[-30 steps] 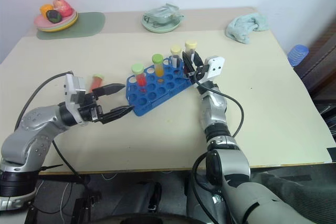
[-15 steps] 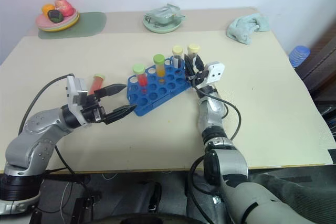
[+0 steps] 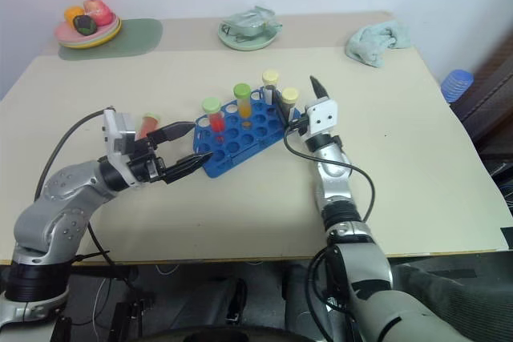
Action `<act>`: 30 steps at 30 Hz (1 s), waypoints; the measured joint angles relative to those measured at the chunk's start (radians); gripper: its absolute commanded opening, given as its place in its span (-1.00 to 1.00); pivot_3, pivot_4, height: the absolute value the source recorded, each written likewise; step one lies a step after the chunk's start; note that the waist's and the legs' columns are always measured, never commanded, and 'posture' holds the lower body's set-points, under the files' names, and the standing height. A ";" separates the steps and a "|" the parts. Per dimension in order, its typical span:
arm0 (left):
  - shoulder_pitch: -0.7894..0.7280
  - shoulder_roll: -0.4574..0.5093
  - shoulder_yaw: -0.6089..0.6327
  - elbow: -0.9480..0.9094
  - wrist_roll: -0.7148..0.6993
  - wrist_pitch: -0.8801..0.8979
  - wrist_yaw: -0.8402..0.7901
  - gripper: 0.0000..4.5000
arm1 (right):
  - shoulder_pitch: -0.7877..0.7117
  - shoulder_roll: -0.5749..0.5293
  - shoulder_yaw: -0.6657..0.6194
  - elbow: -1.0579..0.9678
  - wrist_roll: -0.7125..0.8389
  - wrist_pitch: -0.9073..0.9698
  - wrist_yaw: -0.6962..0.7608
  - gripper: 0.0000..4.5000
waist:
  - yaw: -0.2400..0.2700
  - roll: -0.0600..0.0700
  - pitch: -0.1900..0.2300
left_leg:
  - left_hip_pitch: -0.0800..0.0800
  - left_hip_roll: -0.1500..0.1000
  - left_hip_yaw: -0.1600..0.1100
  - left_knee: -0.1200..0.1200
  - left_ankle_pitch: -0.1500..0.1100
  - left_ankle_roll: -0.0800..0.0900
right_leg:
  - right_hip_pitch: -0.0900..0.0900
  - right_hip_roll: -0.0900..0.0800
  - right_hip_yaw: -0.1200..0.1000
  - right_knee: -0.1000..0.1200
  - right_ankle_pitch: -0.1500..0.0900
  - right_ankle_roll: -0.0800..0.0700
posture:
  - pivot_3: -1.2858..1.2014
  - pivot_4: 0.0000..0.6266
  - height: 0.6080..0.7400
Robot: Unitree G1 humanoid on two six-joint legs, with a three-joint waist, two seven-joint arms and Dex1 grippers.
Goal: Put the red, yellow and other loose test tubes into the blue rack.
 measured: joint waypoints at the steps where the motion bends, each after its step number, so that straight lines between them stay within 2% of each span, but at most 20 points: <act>1: -0.003 -0.001 -0.005 0.002 0.001 0.000 -0.006 0.89 | 0.026 -0.022 0.010 -0.095 0.001 0.064 0.008 0.98 | 0.001 0.000 0.000 | 0.000 0.000 0.000 0.000 0.000 0.000 | 0.000 0.000 0.000 0.000 0.000 0.000 | 0.03 -0.52 1.00; 4: -0.013 -0.014 -0.033 0.011 0.005 -0.005 -0.017 0.89 | 0.110 -0.104 0.029 -0.387 0.020 0.337 0.039 0.98 | 0.006 0.000 0.000 | -0.001 0.000 0.000 0.000 0.000 0.000 | 0.000 -0.001 0.000 0.000 0.000 0.000 | 0.03 -0.52 1.00; 8: -0.032 -0.029 -0.054 0.041 0.008 -0.011 -0.032 0.89 | 0.170 -0.264 0.018 -0.727 0.148 0.833 0.106 0.98 | 0.008 0.000 0.000 | -0.001 0.000 0.000 0.000 0.000 0.000 | 0.000 -0.001 0.000 -0.001 0.000 0.000 | 0.03 -0.52 1.00; 12: -0.039 -0.047 -0.075 0.053 0.010 -0.026 -0.048 0.89 | 0.169 -0.400 -0.013 -0.855 0.291 1.269 0.152 0.98 | 0.009 0.000 0.000 | -0.002 0.001 0.000 0.000 0.000 0.000 | 0.000 -0.002 0.000 -0.002 0.000 0.000 | 0.03 -0.52 1.00; 16: -0.043 -0.051 -0.077 0.081 0.013 -0.031 -0.060 0.89 | 0.124 -0.490 -0.003 -0.825 0.365 1.568 0.205 0.98 | 0.006 0.000 0.000 | -0.002 0.001 0.002 0.000 0.000 0.001 | 0.000 -0.003 0.000 -0.002 0.000 0.000 | 0.03 -0.52 1.00; 20: -0.045 -0.053 -0.085 0.090 0.019 -0.045 -0.077 0.89 | -0.031 -0.496 0.012 -0.702 0.412 1.736 0.246 0.98 | 0.007 0.000 0.000 | -0.002 0.001 0.002 0.000 0.000 0.001 | 0.000 -0.003 0.000 -0.003 0.001 -0.001 | 0.03 -0.52 1.00; 30: -0.031 -0.043 -0.087 0.084 0.027 -0.048 -0.095 0.89 | -0.208 -0.503 0.189 -0.348 0.330 1.769 0.342 0.98 | 0.009 0.000 0.000 | -0.003 0.001 0.002 0.000 -0.001 0.003 | 0.000 -0.004 0.000 -0.005 0.001 0.000 | 0.03 -0.52 1.00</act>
